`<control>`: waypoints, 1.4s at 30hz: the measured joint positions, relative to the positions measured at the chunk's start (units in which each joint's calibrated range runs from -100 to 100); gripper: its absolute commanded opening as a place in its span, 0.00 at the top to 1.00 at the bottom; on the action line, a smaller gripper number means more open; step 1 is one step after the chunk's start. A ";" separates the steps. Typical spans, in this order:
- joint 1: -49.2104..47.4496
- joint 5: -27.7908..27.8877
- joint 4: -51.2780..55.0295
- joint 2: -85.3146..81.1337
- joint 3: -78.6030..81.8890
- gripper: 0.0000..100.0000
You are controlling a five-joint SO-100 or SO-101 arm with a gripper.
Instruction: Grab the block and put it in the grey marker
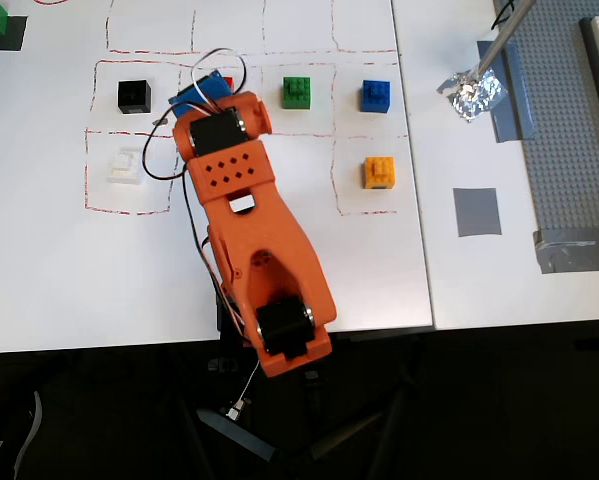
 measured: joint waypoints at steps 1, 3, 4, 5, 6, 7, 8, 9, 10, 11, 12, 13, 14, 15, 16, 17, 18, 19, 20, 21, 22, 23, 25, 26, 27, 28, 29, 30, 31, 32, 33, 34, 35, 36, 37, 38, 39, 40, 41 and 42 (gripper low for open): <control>-0.90 0.88 0.00 2.49 -2.61 1.00; -2.79 2.34 0.00 7.65 -8.21 1.00; -3.79 3.22 0.24 10.40 -11.00 1.00; -4.79 4.10 0.96 13.15 -13.80 1.00; -5.78 4.98 1.85 16.16 -16.68 1.00; -6.68 5.76 2.89 19.17 -19.93 1.00; -7.48 6.35 3.54 22.35 -23.26 1.00; -8.08 7.08 3.70 25.27 -26.42 1.00; -8.77 7.72 3.70 27.68 -29.49 1.00; -9.27 8.50 3.70 30.08 -32.37 1.00; -9.87 9.33 3.70 32.23 -34.90 1.00; -10.37 10.21 3.70 34.12 -37.24 1.00; -11.07 11.14 3.70 35.84 -39.13 1.00; -11.57 12.01 3.70 37.39 -40.85 1.00; -12.26 12.75 3.70 38.93 -42.29 1.00; -12.86 13.33 3.70 40.57 -43.82 0.99; -13.46 13.82 3.70 42.29 -45.36 0.99; -14.16 14.26 3.70 44.26 -47.07 0.99; -14.76 14.70 3.70 46.24 -48.42 0.99; -15.45 15.19 3.70 48.04 -49.68 0.99; -15.95 15.53 3.70 49.85 -50.68 0.97; -16.45 15.78 3.70 51.48 -51.49 0.96; -17.05 16.51 3.70 54.75 -53.02 0.92; -17.15 16.90 3.70 56.30 -53.74 0.89; -17.15 17.14 3.70 57.50 -54.01 0.86; -17.15 17.53 3.70 58.70 -54.01 0.83; -17.15 17.83 3.70 59.48 -54.01 0.81; -17.05 18.12 3.70 60.51 -54.01 0.80; -17.05 18.66 3.70 60.85 -54.01 0.78; -17.05 19.10 3.70 61.62 -54.01 0.77; -17.05 19.54 3.70 62.23 -54.19 0.77; -17.05 19.88 3.70 62.74 -54.19 0.76; -17.15 20.27 3.70 63.77 -54.19 0.76; -17.15 20.27 3.70 64.55 -54.19 0.75; -17.15 20.71 3.70 65.15 -54.19 0.74; -17.05 20.90 3.70 65.84 -54.19 0.74; -17.05 20.90 3.70 66.18 -54.19 0.74; -17.05 20.90 3.70 66.78 -54.19 0.74; -17.05 20.90 3.70 67.21 -54.19 0.74; -17.05 20.90 3.70 68.16 -54.19 0.74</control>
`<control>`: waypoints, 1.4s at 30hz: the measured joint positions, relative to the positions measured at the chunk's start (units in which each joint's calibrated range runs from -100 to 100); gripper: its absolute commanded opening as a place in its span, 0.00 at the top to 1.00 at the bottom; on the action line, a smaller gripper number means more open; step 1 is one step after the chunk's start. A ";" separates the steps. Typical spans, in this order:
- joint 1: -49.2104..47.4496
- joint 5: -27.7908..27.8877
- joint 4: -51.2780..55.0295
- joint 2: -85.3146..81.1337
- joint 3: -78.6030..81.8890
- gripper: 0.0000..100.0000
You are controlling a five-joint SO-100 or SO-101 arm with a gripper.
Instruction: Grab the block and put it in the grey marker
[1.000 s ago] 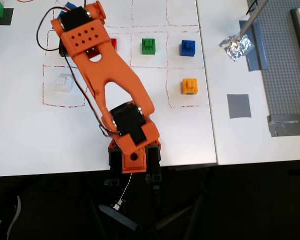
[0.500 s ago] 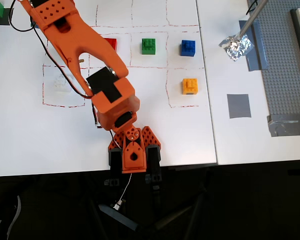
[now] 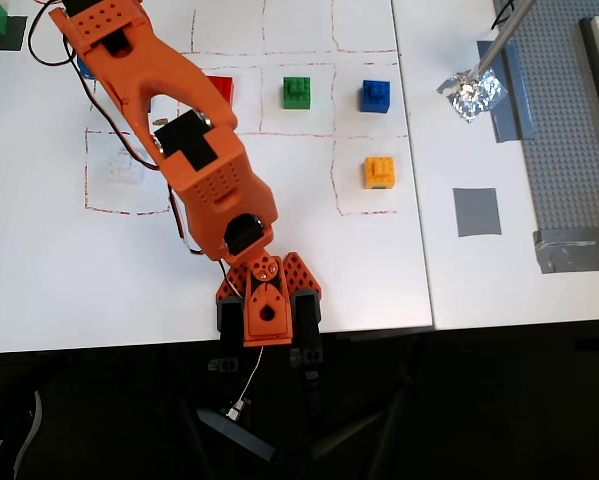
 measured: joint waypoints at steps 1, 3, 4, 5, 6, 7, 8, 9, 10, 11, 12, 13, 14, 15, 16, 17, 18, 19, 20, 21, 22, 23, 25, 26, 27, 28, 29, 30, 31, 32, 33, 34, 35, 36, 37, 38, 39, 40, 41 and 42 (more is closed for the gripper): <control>0.00 0.24 0.00 0.77 0.00 0.74; 0.00 0.49 -0.08 2.49 0.00 0.74; 0.00 0.49 -0.16 3.18 0.00 0.74; 0.00 0.63 -0.16 3.18 0.00 0.74; 0.00 0.63 -0.32 3.78 0.00 0.74; 0.00 0.63 -0.88 4.04 0.00 0.74; 0.00 0.63 -1.45 4.73 0.00 0.74; 0.00 0.68 -1.93 5.07 0.00 0.74; 0.00 0.68 -2.09 6.10 -0.09 0.74; 0.00 0.73 -2.17 7.05 -0.63 0.74; 0.00 0.73 -2.41 7.91 -1.08 0.74; 0.00 0.73 -2.41 8.68 -1.44 0.75; 0.00 0.93 -2.41 9.11 -1.71 0.75; 0.00 0.93 -2.41 9.71 -1.98 0.75; 0.40 1.07 -2.41 10.57 -2.89 0.75; 0.60 1.17 -2.41 11.35 -3.70 0.75; 1.00 1.17 -2.41 12.12 -4.06 0.75; 1.20 1.17 -2.41 12.81 -4.15 0.75; 1.30 1.17 -2.41 13.41 -4.51 0.75; 1.30 1.17 -2.41 14.10 -5.05 0.75; 1.20 1.17 -2.49 14.61 -5.59 0.75; 1.00 1.22 -2.41 14.70 -6.13 0.75; 0.90 1.17 -2.41 15.38 -6.49 0.76; 0.90 1.37 -2.41 16.16 -7.21 0.77; 1.00 1.17 -2.41 17.19 -8.12 0.78; 1.00 1.17 -2.41 17.96 -8.66 0.79; 1.10 1.17 -2.41 18.31 -8.75 0.80; 1.00 1.17 -2.41 18.31 -8.75 0.81; 0.90 1.17 -2.49 18.31 -8.75 0.83; 0.90 1.17 -2.65 18.31 -8.75 0.87; 0.80 1.17 -2.81 18.31 -8.75 0.91; 0.80 1.17 -2.81 18.31 -8.75 0.95; 0.90 1.17 -2.81 18.31 -8.75 0.98; 0.90 1.17 -2.81 18.31 -8.75 1.00; 0.90 1.17 -2.81 18.31 -8.75 1.00; 0.90 1.17 -2.81 18.31 -8.75 1.00; 0.90 1.17 -2.81 18.31 -8.75 1.00; 0.90 1.07 -2.81 18.22 -8.75 1.00; 0.90 0.88 -2.73 18.22 -8.75 1.00; 0.90 0.29 -2.41 17.88 -8.75 1.00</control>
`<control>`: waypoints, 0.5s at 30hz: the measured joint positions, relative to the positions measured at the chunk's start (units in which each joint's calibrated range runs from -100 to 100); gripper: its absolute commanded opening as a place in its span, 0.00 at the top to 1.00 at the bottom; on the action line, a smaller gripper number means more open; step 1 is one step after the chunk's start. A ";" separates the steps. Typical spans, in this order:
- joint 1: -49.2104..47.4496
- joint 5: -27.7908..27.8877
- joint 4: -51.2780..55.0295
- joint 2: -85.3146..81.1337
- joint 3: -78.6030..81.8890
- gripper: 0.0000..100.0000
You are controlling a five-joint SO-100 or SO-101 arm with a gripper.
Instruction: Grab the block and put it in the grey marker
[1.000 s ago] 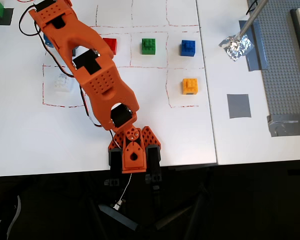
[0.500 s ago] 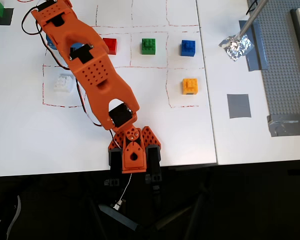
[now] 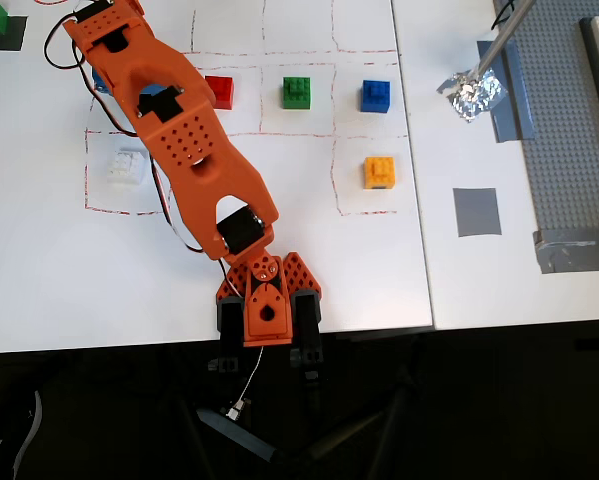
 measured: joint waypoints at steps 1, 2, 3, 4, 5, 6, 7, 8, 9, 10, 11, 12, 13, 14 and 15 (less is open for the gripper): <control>0.00 -0.93 1.45 -0.60 0.00 1.00; 0.00 -1.66 4.10 -1.38 0.00 1.00; 0.00 -2.74 7.64 -2.41 -1.53 1.00; 0.00 -4.54 10.45 -2.84 -4.06 1.00; 0.00 -5.86 13.26 -3.01 -7.21 1.00; 0.00 -7.91 16.40 -4.04 -10.10 1.00; 0.00 -9.62 19.77 -5.16 -12.26 1.00; 0.00 -11.33 22.99 -7.05 -13.17 1.00; 0.00 -13.24 25.72 -8.94 -13.44 1.00; 0.00 -14.85 28.54 -10.92 -13.44 1.00; 0.50 -16.31 30.63 -12.38 -13.44 1.00; 2.09 -17.58 31.59 -14.01 -12.89 1.00; 3.89 -18.36 31.99 -16.24 -11.36 1.00; 6.48 -18.71 32.80 -18.74 -9.02 1.00; 9.57 -18.90 33.28 -21.57 -6.04 1.00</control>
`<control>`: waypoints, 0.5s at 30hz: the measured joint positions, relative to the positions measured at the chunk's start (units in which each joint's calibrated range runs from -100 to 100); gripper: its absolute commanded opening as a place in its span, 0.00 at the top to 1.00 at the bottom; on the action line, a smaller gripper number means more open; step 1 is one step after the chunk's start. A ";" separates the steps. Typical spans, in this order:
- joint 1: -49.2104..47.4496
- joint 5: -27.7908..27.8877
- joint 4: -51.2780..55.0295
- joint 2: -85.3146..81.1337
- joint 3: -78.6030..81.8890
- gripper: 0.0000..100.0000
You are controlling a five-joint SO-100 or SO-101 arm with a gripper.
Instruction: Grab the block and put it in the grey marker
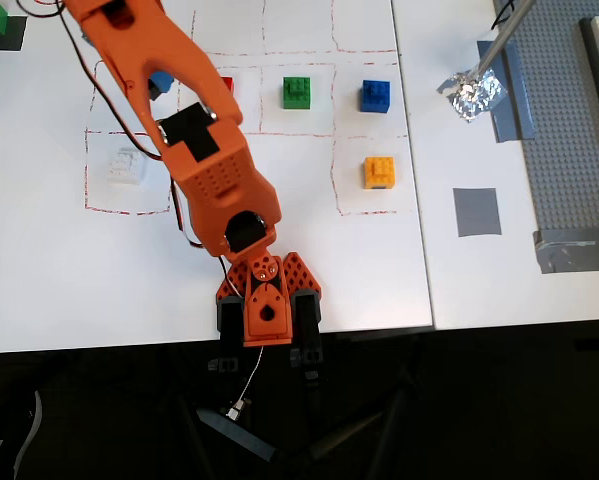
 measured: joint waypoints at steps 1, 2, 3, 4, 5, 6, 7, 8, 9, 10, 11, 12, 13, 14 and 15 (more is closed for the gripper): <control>3.09 0.00 0.32 -3.09 3.16 1.00; 6.68 0.00 0.08 -6.45 6.40 1.00; 10.07 0.05 0.16 -9.88 9.65 1.00; 13.46 0.88 0.24 -13.49 12.53 1.00; 16.65 1.61 0.56 -17.36 15.42 1.00; 20.04 2.83 0.64 -21.06 18.21 1.00; 24.23 4.40 0.72 -24.67 20.83 1.00; 28.61 5.81 0.88 -27.85 23.35 1.00; 33.80 7.23 0.88 -30.60 25.70 1.00; 39.28 9.04 0.56 -32.66 28.22 1.00; 44.77 10.79 -0.16 -34.12 30.57 1.00; 50.15 12.36 -0.80 -34.64 32.10 1.00; 54.84 13.87 -1.37 -34.64 33.09 1.00; 59.32 15.34 -2.25 -34.64 33.90 1.00; 63.51 16.61 -3.22 -34.46 34.17 1.00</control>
